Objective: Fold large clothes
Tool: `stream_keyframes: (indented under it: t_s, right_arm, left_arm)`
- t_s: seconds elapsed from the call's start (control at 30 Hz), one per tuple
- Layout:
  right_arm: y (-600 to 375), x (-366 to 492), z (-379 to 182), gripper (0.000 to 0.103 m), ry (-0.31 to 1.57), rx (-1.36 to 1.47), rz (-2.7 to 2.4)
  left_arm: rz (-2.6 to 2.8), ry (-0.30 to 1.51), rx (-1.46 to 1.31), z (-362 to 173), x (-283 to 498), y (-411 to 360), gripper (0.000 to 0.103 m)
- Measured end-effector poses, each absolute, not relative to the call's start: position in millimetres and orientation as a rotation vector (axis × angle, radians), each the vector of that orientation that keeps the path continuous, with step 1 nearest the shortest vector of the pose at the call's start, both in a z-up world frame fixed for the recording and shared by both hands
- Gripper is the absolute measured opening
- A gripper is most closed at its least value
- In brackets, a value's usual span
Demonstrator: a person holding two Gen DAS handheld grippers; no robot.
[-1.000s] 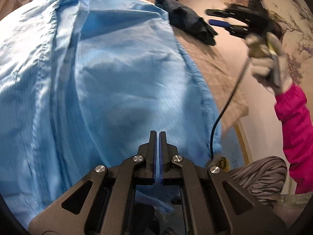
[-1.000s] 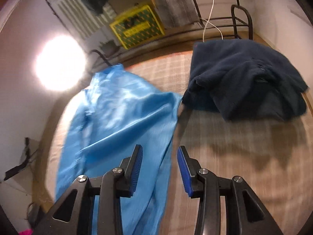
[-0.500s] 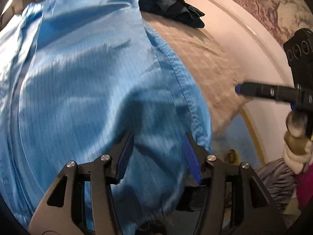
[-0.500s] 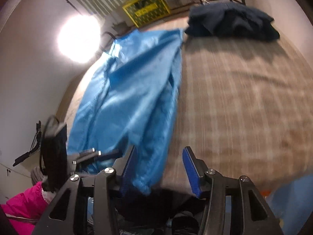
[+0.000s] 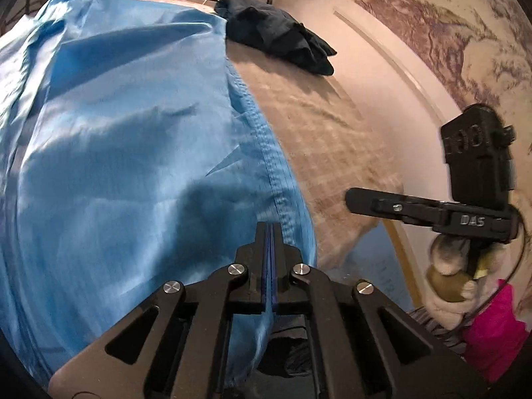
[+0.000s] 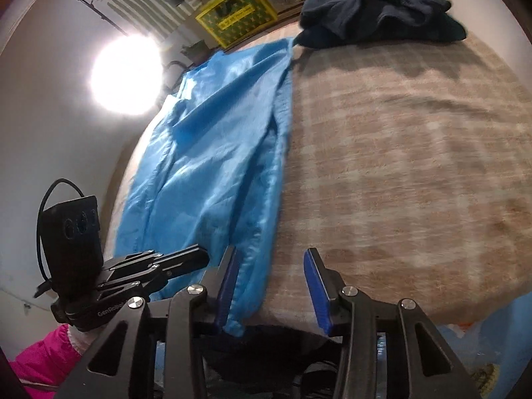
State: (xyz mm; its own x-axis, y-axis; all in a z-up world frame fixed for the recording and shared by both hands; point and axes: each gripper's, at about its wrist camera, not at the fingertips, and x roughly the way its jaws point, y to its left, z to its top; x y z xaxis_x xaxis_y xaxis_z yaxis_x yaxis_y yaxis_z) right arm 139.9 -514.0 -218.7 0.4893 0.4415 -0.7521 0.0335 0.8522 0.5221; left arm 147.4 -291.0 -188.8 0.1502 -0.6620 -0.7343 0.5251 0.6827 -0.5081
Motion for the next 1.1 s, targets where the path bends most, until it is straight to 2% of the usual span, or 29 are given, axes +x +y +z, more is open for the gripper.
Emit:
stream_keyframes:
  t_s: [0.17, 0.33, 0.37, 0.43, 0.47, 0.63, 0.83, 0.93, 0.97, 1.0, 1.07, 1.1]
  right_arm:
    - [-480.7, 161.5, -229.7, 0.053, 1.081, 0.452, 0.334]
    - [-455.7, 184.2, -254.3, 0.051, 1.168, 0.403, 0.366]
    - [-452.0, 187.2, -257.6, 0.049, 1.176, 0.396, 0.371]
    - [-446.1, 192.5, -259.3, 0.022, 1.177, 0.4, 0.393]
    - [-445.6, 194.4, -259.3, 0.001, 1.179, 0.422, 0.412]
    - [-463.4, 183.0, -240.8, 0.0, 1.152, 0.364, 0.319]
    - [-498.3, 171.3, -246.6, 0.0, 1.147, 0.446, 0.268]
    - [-485.1, 171.9, -247.7, 0.004, 1.155, 0.395, 0.282]
    - [-481.1, 170.9, -247.1, 0.01, 1.16, 0.372, 0.285]
    - [-480.0, 169.0, -244.9, 0.033, 1.154, 0.354, 0.286]
    - [-487.5, 162.6, -237.4, 0.055, 1.112, 0.361, 0.273]
    - [-493.6, 160.6, -235.1, 0.055, 1.097, 0.376, 0.273]
  left_arm:
    - [-0.794, 1.132, -0.124, -181.1, 137.7, -249.6, 0.0]
    - [-0.742, 1.114, -0.185, -169.4, 120.9, -197.1, 0.0]
    - [-0.736, 1.114, -0.196, -168.4, 118.9, -192.3, 0.0]
    - [-0.719, 1.11, -0.21, -167.7, 115.4, -184.6, 0.0]
    - [-0.715, 1.106, -0.211, -167.0, 114.1, -183.4, 0.0]
    - [-0.727, 1.058, -0.177, -156.7, 107.1, -196.3, 0.0]
    - [-0.775, 1.037, -0.13, -157.5, 103.2, -230.6, 0.0]
    - [-0.774, 1.058, -0.108, -168.5, 102.2, -246.8, 0.0]
    - [-0.776, 1.067, -0.106, -171.4, 102.1, -250.3, 0.0]
    - [-0.772, 1.076, -0.101, -175.0, 101.6, -254.2, 0.0]
    - [-0.776, 1.093, -0.101, -180.7, 99.6, -260.5, 0.0]
    - [-0.782, 1.097, -0.094, -182.8, 98.1, -265.2, 0.0]
